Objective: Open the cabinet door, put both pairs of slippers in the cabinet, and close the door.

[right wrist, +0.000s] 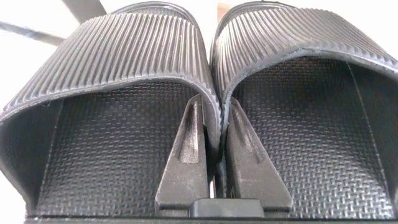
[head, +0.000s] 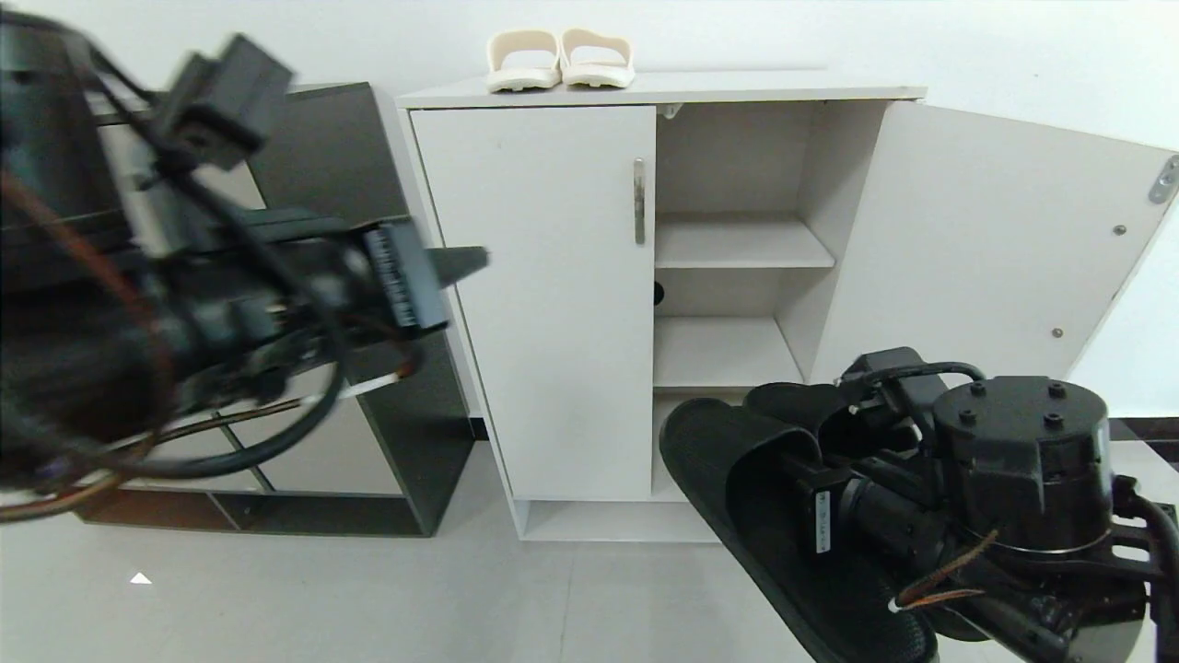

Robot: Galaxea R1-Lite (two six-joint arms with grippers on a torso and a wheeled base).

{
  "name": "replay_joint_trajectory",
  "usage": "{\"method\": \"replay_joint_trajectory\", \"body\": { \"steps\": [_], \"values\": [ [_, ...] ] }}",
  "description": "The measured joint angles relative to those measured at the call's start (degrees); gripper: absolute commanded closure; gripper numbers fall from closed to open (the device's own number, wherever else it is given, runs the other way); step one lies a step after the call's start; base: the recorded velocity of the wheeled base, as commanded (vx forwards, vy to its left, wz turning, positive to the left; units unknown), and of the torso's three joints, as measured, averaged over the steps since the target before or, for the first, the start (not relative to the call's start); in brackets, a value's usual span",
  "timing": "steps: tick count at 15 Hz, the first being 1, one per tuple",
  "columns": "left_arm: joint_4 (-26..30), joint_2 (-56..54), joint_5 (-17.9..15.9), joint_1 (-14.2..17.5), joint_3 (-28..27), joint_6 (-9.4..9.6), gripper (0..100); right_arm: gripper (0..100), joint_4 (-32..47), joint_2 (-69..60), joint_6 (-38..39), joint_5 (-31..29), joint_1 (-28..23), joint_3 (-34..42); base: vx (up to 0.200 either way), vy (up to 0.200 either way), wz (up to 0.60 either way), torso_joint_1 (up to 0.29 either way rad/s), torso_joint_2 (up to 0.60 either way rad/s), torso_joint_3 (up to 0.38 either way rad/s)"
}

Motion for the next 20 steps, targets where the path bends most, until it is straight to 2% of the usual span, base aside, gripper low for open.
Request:
{"method": "replay_joint_trajectory", "body": {
  "steps": [2,3,4,6,7,9,11,12,13,14,15,17,18,19,20],
  "values": [
    [6.99,-13.95,3.23,4.9,6.81,1.07,100,100,-0.22,2.05,-0.02,-3.83,-0.74,-1.1,0.0,0.0,0.0,0.0,0.0,0.0],
    [11.42,-21.77,4.46,8.87,10.09,1.65,100,100,-0.17,2.6,-0.05,-4.02,-0.91,-1.27,0.0,0.0,0.0,0.0,0.0,0.0],
    [15.9,-29.49,5.45,14.25,13.29,2.52,100,100,-0.16,3.06,-0.02,-4.11,-0.91,-1.34,0.0,0.0,0.0,0.0,0.0,0.0],
    [20.87,-40.2,6.27,25.27,19.26,4.19,100,100,-0.2,3.45,-0.1,-4.17,-0.85,-1.23,0.0,0.0,0.0,0.0,0.0,0.0],
    [23.61,-47.87,5.28,33.4,25.28,5.61,100,100,-0.27,3.56,-0.07,-4.22,-0.72,-1.16,0.0,0.0,0.0,0.0,0.0,0.0],
    [26.34,-57.82,0.79,39.9,34.76,7.74,100,100,-0.38,3.64,-0.1,-4.27,-0.69,-0.99,0.0,0.0,0.0,0.0,0.0,0.0],
    [23.28,-64.17,-3.69,41.87,42.92,8.64,100,100,-0.3,3.72,-0.1,-4.24,-0.63,-0.9,0.0,0.0,0.0,0.0,0.0,0.0],
    [21.61,-64.88,-5.28,42.05,44.43,8.7,100,100,-0.3,3.72,-0.1,-4.17,-0.59,-0.79,0.0,0.0,0.0,0.0,0.0,0.0],
    [15.79,-66.84,-13.73,42.46,50.36,8.53,100,100,-0.27,3.75,-0.11,-4.16,-0.66,-0.63,0.0,0.0,0.0,0.0,0.0,0.0],
    [14.32,-67.5,-16.36,42.44,52.89,7.56,100,100,-0.33,3.75,-0.11,-4.13,-0.63,-0.49,0.0,0.0,0.0,0.0,0.0,0.0],
    [13.91,-67.85,-17.13,41.91,53.97,6.92,100,100,-0.38,3.78,-0.11,-4.08,-0.57,-0.46,0.0,0.0,0.0,0.0,0.0,0.0],
    [13.71,-68.88,-17.55,38.19,54.71,7.01,100,100,-0.38,3.78,-0.1,-4.08,-0.52,-0.22,0.0,0.0,0.0,0.0,0.0,0.0],
    [13.67,-69.24,-17.75,35.77,54.82,8.66,100,100,-0.38,3.78,-0.11,-4.08,-0.3,-0.22,0.0,0.0,0.0,0.0,0.0,0.0],
    [13.58,-69.29,-16.85,33.93,54.96,11.61,100,100,-0.38,3.84,-0.16,-4.08,-0.27,-0.16,0.0,0.0,0.0,0.0,0.0,0.0],
    [13.47,-69.32,-12.23,32.83,55.19,14.95,100,100,-0.35,3.95,-0.13,-4.06,-0.16,-0.16,0.0,0.0,0.0,0.0,0.0,0.0]
  ]
}}
